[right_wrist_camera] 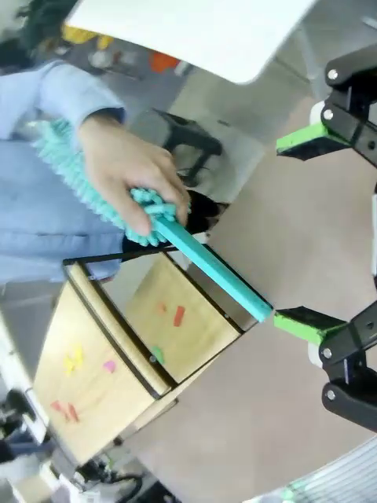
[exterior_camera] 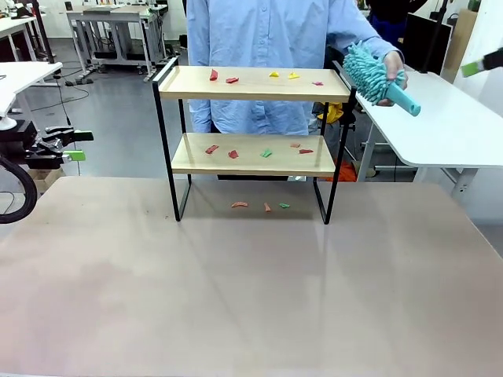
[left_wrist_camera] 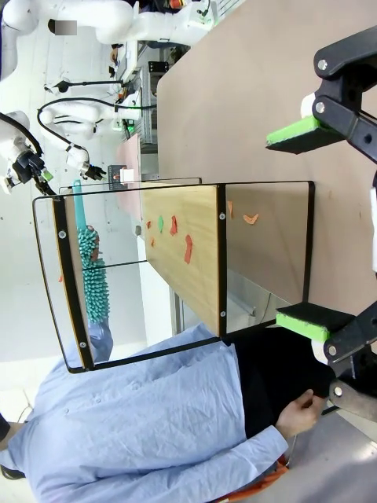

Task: Clean the shelf.
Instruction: Pick up the Duster handed by the human.

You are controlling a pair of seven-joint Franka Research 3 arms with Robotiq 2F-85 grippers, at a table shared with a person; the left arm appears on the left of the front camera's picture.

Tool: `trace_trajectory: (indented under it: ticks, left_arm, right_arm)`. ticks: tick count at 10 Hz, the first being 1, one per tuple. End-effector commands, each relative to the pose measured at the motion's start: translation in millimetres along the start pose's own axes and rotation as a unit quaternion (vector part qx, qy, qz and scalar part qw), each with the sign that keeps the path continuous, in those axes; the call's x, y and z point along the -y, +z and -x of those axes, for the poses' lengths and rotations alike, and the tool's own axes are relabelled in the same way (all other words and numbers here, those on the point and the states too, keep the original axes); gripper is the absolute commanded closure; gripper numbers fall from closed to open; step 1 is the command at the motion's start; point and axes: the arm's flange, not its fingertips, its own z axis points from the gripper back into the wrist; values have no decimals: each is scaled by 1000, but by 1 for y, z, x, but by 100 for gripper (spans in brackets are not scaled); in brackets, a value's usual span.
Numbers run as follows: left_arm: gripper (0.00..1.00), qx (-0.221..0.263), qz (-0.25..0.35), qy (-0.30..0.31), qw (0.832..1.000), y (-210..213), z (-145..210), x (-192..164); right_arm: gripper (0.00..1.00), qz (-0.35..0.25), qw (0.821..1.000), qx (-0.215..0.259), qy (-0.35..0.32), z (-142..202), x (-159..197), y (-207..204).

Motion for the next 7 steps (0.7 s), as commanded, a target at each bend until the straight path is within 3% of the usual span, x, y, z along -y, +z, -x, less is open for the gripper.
trace_trajectory:
  ticks: [1,2,7]
  left_arm:
    - [0,1,0,-7,1000,0,-2,1]
    - [0,1,0,-7,1000,0,-2,1]
    - [0,1,0,-7,1000,0,-2,1]
  right_arm:
    - [0,-13,999,-20,-41,1,-1,0]
    - [0,0,1000,0,0,0,0,0]
    - [0,-8,1000,-5,-14,1,1,0]
